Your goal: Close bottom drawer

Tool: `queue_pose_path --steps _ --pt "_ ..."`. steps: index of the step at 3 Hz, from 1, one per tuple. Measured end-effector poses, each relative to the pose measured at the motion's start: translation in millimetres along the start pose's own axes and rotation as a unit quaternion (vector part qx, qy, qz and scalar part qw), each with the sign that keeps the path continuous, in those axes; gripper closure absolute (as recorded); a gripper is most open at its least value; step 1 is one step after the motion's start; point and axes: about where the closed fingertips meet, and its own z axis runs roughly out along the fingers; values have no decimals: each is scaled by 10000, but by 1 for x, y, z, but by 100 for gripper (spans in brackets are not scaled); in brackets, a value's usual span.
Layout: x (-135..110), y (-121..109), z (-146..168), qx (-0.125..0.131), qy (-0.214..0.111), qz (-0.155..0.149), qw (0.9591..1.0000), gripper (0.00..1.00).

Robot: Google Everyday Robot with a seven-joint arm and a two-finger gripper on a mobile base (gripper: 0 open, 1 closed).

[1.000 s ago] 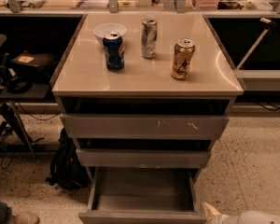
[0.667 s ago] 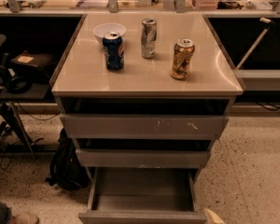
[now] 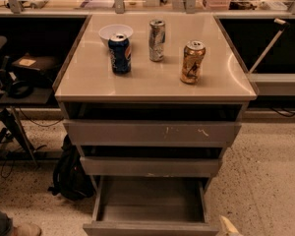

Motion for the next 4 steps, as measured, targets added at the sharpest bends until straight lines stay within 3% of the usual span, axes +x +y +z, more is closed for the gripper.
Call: queue_pose_path --steps 1,2,3,4 --pt "19 -1 22 1 -63 280 9996 0" --pt "19 0 22 -2 -62 278 9996 0" --pt "24 30 47 -229 -242 178 9993 0" --pt "35 85 92 -640 -532 39 9965 0"
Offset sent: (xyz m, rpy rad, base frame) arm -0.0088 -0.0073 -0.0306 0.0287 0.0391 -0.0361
